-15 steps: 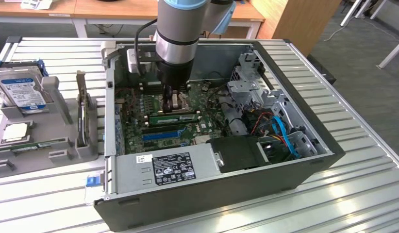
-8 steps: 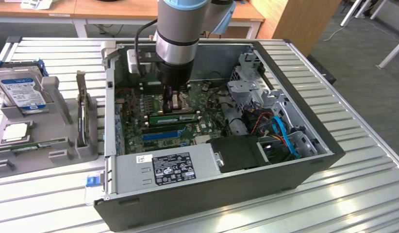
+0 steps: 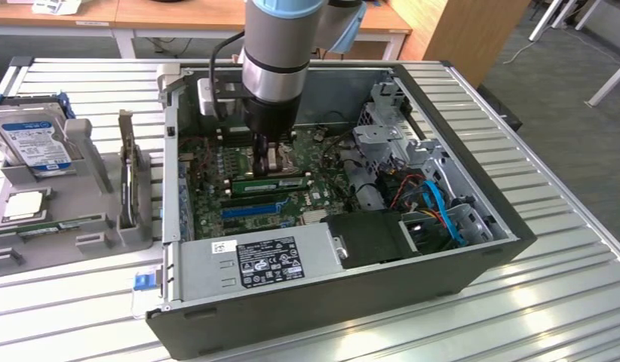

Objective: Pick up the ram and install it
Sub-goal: 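Press down the ram until it locks into place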

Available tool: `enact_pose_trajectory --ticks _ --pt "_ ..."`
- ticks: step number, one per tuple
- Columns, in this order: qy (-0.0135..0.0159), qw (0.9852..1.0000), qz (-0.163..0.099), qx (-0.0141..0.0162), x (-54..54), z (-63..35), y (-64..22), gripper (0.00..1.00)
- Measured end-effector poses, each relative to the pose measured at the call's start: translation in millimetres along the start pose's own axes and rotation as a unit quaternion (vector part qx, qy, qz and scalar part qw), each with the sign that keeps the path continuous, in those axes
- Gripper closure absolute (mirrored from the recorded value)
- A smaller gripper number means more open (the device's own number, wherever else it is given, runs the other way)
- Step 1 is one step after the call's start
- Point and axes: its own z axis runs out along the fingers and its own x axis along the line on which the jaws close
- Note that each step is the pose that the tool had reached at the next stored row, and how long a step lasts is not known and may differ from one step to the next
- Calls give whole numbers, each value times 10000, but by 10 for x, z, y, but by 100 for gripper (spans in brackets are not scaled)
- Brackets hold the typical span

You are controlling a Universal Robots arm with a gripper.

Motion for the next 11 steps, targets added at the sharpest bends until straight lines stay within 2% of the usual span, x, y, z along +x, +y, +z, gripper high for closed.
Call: enact_pose_trajectory --ticks 11 --pt "0 10000 0 0 9 72 -3 90"
